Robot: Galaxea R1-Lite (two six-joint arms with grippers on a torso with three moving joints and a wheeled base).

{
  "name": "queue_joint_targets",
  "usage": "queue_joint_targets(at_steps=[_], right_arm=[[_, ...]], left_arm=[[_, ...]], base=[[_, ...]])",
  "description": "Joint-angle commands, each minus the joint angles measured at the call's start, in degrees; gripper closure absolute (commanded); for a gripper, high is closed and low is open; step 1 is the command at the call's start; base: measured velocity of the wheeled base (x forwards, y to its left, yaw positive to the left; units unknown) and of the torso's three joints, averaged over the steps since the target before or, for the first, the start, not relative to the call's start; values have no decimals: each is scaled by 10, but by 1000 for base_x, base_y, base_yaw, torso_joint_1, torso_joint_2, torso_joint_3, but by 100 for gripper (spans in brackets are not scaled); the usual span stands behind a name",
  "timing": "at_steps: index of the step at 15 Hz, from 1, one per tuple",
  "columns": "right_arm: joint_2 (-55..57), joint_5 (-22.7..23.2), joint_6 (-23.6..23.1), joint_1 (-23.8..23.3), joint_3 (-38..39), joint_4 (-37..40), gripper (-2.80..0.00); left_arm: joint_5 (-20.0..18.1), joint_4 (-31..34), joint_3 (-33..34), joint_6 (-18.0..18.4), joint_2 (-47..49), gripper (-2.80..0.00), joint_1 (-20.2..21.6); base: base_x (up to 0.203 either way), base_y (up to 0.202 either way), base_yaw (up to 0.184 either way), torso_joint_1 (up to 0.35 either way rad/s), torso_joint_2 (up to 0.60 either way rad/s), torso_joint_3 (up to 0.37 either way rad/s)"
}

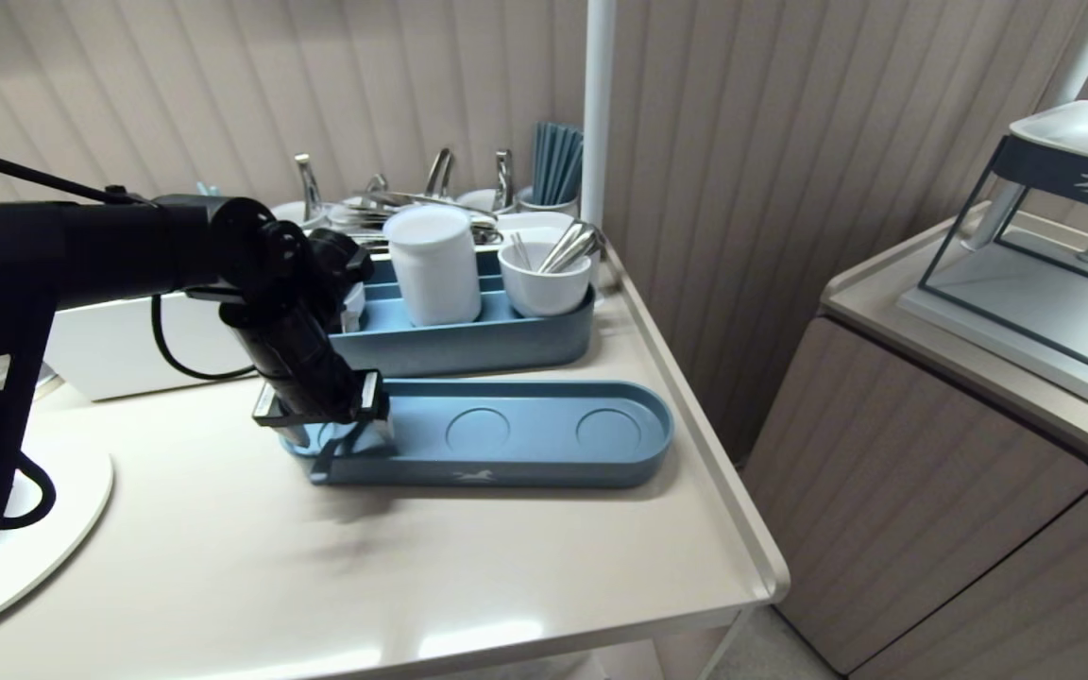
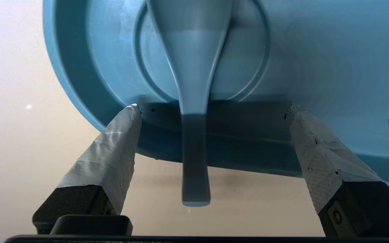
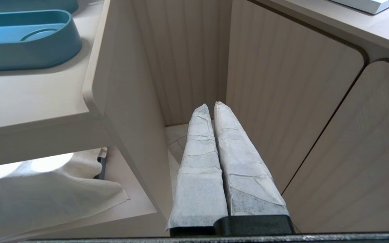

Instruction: Pick the spoon and place it in the bowl

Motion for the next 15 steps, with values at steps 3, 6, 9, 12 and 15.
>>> queue_joint_targets(at_steps=[3, 6, 9, 12, 15], right_arm=[[1, 0, 0, 0, 0, 0, 0], [0, 0, 0, 0, 0, 0, 0], [1, 0, 0, 0, -1, 0, 0], [0, 0, 0, 0, 0, 0, 0], [0, 0, 0, 0, 0, 0, 0]], left_arm=[[2, 3, -1, 0, 7, -280, 0], [2, 3, -1, 0, 11, -280, 0], [2, 4, -1, 0, 12, -280, 0], [2, 3, -1, 0, 12, -280, 0], [2, 4, -1, 0, 10, -280, 0]], base=[[0, 0, 0, 0, 0, 0], [0, 0, 0, 0, 0, 0], [0, 0, 0, 0, 0, 0], [0, 0, 0, 0, 0, 0], [0, 0, 0, 0, 0, 0]])
